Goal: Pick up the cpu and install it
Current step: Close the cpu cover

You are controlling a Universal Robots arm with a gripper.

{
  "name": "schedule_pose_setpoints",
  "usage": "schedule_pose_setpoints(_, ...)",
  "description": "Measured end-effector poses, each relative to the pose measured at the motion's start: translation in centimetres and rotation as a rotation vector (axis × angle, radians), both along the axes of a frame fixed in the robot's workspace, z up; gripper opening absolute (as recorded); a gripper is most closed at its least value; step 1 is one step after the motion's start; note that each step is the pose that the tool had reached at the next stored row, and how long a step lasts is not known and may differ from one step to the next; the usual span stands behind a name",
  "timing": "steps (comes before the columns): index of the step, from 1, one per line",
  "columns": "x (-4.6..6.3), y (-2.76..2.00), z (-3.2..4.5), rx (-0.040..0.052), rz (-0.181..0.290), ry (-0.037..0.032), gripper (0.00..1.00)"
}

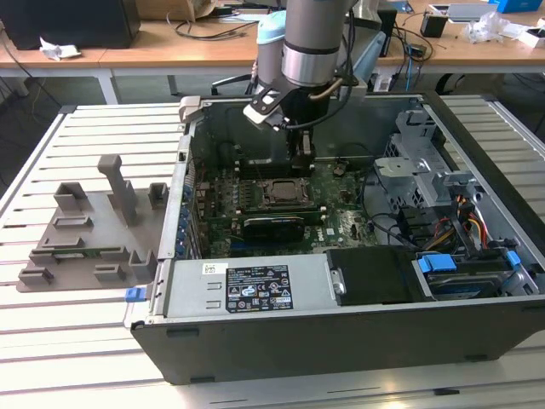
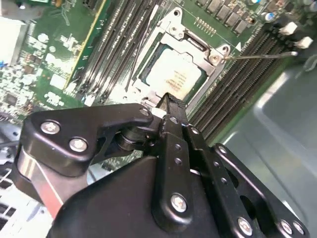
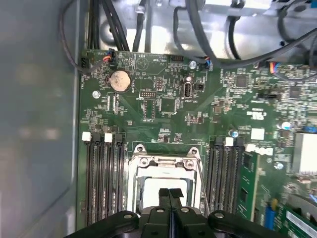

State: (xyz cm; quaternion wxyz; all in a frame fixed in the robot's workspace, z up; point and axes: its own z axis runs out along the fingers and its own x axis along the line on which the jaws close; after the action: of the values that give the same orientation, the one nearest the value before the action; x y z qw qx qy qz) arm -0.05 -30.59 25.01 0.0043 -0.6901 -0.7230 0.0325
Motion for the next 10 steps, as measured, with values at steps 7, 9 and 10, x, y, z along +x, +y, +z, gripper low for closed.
schedule_pose_setpoints(7,0.0,0.0,2.56,0.0001,0.0,0.0,0.11)
schedule_pose_setpoints(9,0.0,0.0,2.57,0.0001,0.0,0.0,0.11)
schedule_pose_setpoints(10,0.0,0.0,2.57,0.0002,0.0,0.0,0.11)
